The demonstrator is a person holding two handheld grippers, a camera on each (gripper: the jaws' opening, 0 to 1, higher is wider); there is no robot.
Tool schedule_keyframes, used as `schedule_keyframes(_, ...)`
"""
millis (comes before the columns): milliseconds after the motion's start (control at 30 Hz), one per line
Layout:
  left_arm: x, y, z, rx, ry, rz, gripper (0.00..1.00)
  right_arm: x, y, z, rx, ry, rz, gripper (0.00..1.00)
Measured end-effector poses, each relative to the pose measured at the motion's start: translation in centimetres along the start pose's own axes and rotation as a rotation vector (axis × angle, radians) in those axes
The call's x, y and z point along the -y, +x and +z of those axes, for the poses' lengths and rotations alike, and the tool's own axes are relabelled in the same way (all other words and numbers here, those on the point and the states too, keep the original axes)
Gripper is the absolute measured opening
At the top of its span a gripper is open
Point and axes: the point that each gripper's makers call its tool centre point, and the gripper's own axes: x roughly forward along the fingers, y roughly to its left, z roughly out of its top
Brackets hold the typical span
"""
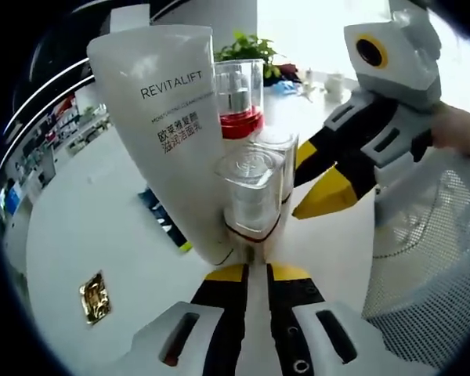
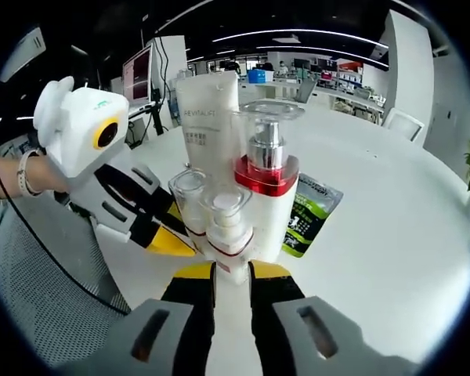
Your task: Arrange the skincare products in the storage area until every visible bottle or jar stands upright without overlapping.
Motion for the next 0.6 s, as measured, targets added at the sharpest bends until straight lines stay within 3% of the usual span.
schedule_keyframes(233, 0.0, -1.4, 0.4, 0.02, 0.02, 0.003, 0.13, -0.4, -0.9, 0.8, 0.023, -0.004, -0.006, 0.26)
schedule_keyframes(600, 0.0, -4.3, 1.4, 0.065, -0.013, 0.022, 0.23, -1.2, -2.3, 2.6, 0.05, -0.031, -0.008, 0.39)
